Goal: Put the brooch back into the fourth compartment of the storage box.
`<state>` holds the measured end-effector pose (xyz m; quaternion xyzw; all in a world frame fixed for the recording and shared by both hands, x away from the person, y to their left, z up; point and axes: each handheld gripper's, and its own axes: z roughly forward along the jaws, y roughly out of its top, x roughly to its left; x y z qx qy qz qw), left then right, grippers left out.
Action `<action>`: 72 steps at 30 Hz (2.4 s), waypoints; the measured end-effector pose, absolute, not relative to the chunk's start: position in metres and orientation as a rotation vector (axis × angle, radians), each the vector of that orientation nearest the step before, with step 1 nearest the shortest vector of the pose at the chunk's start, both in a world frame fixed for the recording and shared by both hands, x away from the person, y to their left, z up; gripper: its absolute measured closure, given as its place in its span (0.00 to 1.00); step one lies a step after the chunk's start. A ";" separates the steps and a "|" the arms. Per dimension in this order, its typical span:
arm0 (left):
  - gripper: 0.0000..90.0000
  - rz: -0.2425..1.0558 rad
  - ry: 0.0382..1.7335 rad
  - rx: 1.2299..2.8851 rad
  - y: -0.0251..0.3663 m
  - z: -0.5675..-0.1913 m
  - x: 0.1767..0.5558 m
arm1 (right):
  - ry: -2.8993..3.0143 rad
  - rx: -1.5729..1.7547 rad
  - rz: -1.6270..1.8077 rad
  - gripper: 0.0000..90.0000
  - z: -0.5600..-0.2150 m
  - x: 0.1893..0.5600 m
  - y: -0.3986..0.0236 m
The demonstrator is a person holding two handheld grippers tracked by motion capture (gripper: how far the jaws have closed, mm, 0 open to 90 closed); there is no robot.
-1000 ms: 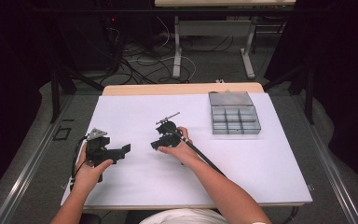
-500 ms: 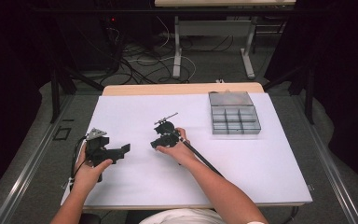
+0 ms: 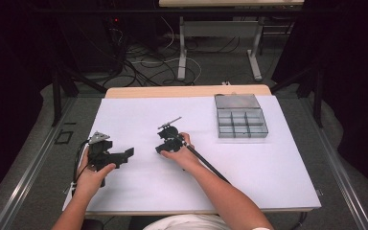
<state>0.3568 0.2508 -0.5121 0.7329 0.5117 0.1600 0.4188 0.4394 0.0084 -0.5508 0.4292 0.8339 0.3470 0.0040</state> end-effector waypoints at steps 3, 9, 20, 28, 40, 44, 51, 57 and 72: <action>0.03 0.400 1.280 1.845 0.251 -0.512 0.357 | 2.614 1.338 1.091 0.87 -0.551 0.439 0.009; 0.03 0.402 1.277 1.856 0.251 -0.512 0.357 | 2.602 1.331 1.100 0.89 -0.552 0.439 0.010; 0.03 0.400 1.280 1.847 0.251 -0.512 0.357 | 2.633 1.323 1.066 0.90 -0.550 0.439 0.009; 0.03 0.403 1.278 1.852 0.252 -0.513 0.357 | 2.596 1.343 1.116 0.90 -0.550 0.437 0.009; 0.03 0.401 1.278 1.856 0.252 -0.512 0.357 | 2.578 1.340 1.112 0.90 -0.543 0.440 0.003; 0.03 0.414 1.283 1.840 0.251 -0.513 0.357 | 2.556 1.326 1.139 0.90 -0.542 0.443 0.000; 0.03 0.418 1.278 1.846 0.251 -0.513 0.357 | 2.584 1.364 1.054 0.90 -0.535 0.446 -0.009; 0.03 0.417 1.278 1.846 0.251 -0.514 0.357 | 2.547 1.375 1.086 0.90 -0.536 0.450 -0.015; 0.03 0.409 1.289 1.839 0.249 -0.515 0.357 | 2.452 1.446 1.115 0.90 -0.533 0.462 -0.045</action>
